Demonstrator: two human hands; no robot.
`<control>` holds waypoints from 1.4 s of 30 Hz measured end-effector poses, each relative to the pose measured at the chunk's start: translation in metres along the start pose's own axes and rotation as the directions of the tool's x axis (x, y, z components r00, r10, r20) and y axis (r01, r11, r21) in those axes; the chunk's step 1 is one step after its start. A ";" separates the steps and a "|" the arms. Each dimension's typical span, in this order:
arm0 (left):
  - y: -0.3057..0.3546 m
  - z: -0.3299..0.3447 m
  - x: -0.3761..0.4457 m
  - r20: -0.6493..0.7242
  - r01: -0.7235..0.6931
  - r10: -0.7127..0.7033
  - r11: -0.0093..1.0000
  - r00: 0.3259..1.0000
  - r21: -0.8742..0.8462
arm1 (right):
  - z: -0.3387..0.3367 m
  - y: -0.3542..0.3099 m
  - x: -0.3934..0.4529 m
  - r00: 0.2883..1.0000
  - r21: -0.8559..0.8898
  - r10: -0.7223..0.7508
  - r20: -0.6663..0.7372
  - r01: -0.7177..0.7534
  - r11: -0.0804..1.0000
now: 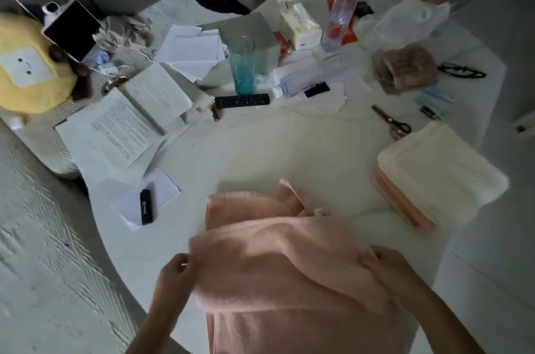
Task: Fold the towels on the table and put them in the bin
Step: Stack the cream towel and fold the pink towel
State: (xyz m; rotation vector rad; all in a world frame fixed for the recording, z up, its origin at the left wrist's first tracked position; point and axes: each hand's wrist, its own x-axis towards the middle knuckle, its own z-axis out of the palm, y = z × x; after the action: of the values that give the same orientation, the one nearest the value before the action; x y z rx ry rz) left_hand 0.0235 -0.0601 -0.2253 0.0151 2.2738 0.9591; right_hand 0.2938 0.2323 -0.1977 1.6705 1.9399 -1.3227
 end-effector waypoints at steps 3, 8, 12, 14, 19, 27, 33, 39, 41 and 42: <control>0.007 0.009 0.015 0.030 -0.067 0.064 0.993 0.998 0.102 | 0.008 0.004 -0.005 0.999 -0.026 0.040 0.009 -0.040 0.999; 0.054 0.013 0.029 0.012 -0.228 0.228 0.973 0.974 0.036 | 0.015 -0.020 -0.005 0.989 0.030 -0.071 -0.129 0.075 0.997; 0.077 0.014 0.020 -0.029 -0.334 0.334 0.943 0.942 0.013 | 0.022 -0.057 0.016 0.933 0.166 -0.145 -0.328 0.208 0.964; 0.085 0.016 0.014 -0.125 -0.438 0.440 0.898 0.889 0.045 | 0.031 -0.081 0.038 0.908 0.017 -0.278 -0.313 0.298 0.954; 0.108 0.046 0.004 -0.250 -0.624 0.599 0.781 0.761 -0.028 | 0.064 -0.115 0.072 0.864 -0.382 -0.476 -0.165 0.389 0.838; 0.057 0.079 0.059 -0.186 -0.460 0.517 0.843 0.835 0.280 | -0.034 -0.090 0.090 0.741 -0.147 -0.456 -0.493 0.446 0.883; 0.040 0.048 0.066 -0.268 -0.403 0.473 0.872 0.840 0.278 | -0.011 -0.089 0.134 0.876 -0.108 -0.342 -0.340 0.325 0.939; 0.039 0.024 0.066 -0.166 -0.179 0.113 0.865 0.980 -0.469 | 0.000 -0.042 0.099 0.864 -0.038 -0.382 -0.327 0.392 0.919; 0.030 0.027 0.054 0.036 0.003 0.018 0.863 0.999 -0.505 | 0.005 -0.029 0.091 0.887 -0.085 -0.391 -0.245 0.382 0.920; 0.026 0.030 0.046 0.088 0.030 0.012 0.885 0.996 -0.465 | 0.003 -0.028 0.089 0.878 -0.098 -0.408 -0.250 0.396 0.913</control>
State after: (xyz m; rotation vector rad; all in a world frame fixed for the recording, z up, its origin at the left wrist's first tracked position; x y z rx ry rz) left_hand -0.0012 -0.0104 -0.2499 -0.1580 1.9075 1.4483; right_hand 0.2407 0.2894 -0.2486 1.5412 2.5672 -1.2183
